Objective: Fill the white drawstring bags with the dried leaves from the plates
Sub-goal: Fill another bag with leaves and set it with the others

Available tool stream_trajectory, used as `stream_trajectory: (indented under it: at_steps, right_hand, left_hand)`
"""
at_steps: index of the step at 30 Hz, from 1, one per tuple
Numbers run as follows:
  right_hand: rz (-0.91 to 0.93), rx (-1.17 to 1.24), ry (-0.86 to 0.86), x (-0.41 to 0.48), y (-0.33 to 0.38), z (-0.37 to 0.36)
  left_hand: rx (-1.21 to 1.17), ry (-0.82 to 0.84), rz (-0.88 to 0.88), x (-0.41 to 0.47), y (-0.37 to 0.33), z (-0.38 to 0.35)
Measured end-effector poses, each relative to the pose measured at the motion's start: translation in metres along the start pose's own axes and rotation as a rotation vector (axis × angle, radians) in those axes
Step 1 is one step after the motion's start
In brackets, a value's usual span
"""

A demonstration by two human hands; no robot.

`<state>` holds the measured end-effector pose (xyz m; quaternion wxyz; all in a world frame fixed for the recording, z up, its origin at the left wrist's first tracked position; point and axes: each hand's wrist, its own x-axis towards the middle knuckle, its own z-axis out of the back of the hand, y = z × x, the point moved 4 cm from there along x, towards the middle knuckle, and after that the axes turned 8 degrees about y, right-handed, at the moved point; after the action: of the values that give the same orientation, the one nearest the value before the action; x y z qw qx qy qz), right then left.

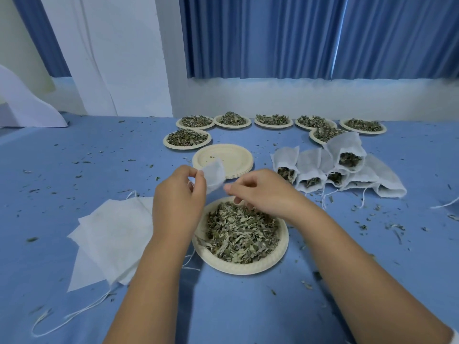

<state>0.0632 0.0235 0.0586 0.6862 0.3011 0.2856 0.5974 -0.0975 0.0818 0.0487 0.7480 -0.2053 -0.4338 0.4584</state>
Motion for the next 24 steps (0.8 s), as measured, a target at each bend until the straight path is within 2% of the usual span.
stream_trajectory:
  at_steps: [1,3,6,9,14,18,21,24]
  right_hand:
    - [0.030,-0.138,0.001,-0.002,0.002,0.001]
    - [0.024,-0.348,0.116,-0.007,0.000,-0.003]
    - [-0.028,-0.492,0.275,-0.013,-0.006,-0.017]
    - [0.007,-0.522,0.248,-0.012,-0.004,-0.022]
    - [0.038,-0.539,0.198,-0.013,-0.001,-0.022]
    - [-0.042,-0.664,0.161,-0.015,-0.006,-0.015]
    - [-0.023,-0.611,0.192,-0.015,-0.006,-0.020]
    - [-0.008,-0.554,0.182,-0.014,-0.004,-0.021]
  left_hand:
    - [0.051,-0.010,-0.017,0.001,0.000,0.001]
    - [0.106,-0.027,-0.034,0.003,0.002,0.002]
    - [0.171,0.034,-0.016,0.004,0.006,-0.004]
    - [0.211,0.121,-0.005,0.003,0.007,-0.012]
    - [0.201,0.113,-0.026,0.005,0.004,-0.013]
    - [0.229,0.177,-0.046,0.005,0.002,-0.019]
    - [0.147,0.205,0.007,0.002,0.001,-0.023]
    - [0.119,0.167,-0.034,0.002,-0.002,-0.021]
